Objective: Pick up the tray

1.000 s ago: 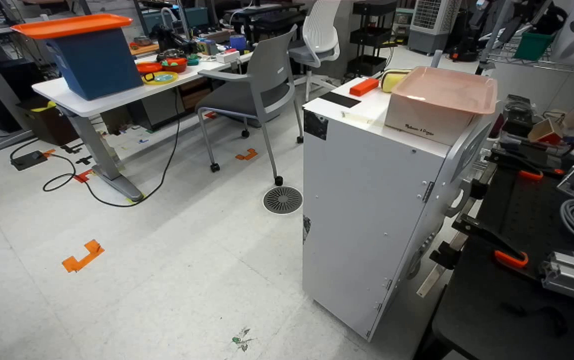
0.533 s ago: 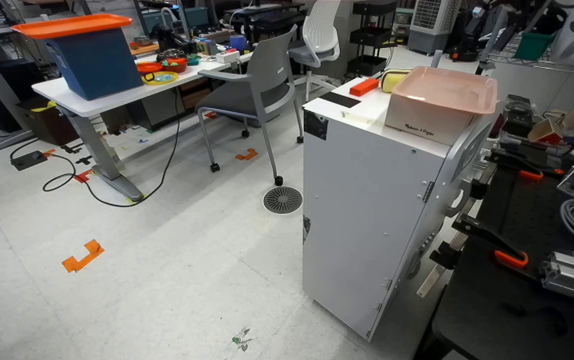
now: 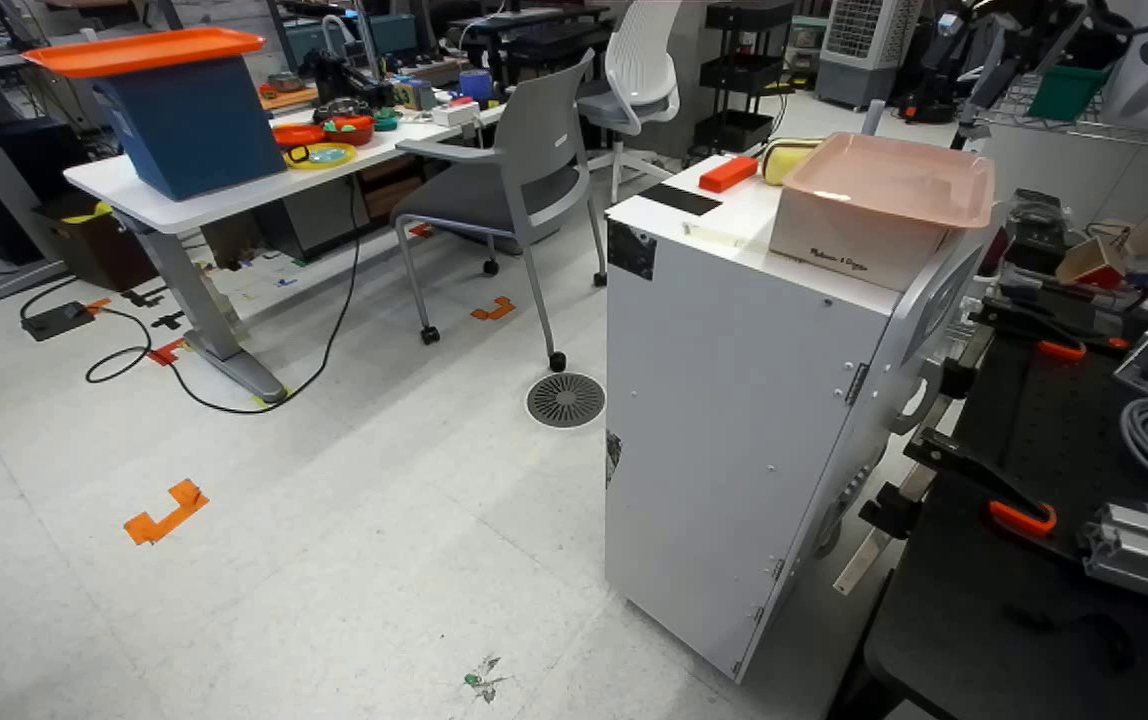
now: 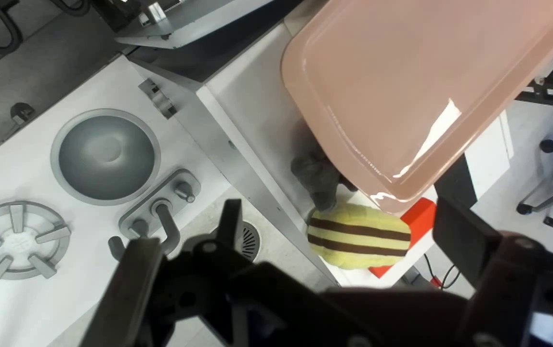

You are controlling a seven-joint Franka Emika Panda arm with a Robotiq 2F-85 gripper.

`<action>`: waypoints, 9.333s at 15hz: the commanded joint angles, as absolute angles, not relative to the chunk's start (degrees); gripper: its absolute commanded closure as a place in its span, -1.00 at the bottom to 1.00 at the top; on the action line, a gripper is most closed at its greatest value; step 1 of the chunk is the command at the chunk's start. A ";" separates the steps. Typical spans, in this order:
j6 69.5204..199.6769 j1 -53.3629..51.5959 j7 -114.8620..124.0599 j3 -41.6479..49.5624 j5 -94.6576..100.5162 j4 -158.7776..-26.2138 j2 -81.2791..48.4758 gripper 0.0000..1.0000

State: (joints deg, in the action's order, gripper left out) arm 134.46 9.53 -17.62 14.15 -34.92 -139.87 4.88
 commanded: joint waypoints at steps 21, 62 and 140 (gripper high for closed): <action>132.15 10.85 -20.66 12.02 -35.64 -138.73 -2.33 -1.00; 118.32 16.45 -34.19 13.87 -46.96 -131.48 -8.17 -1.00; 136.20 10.93 -8.89 10.03 -35.27 -137.22 5.91 0.95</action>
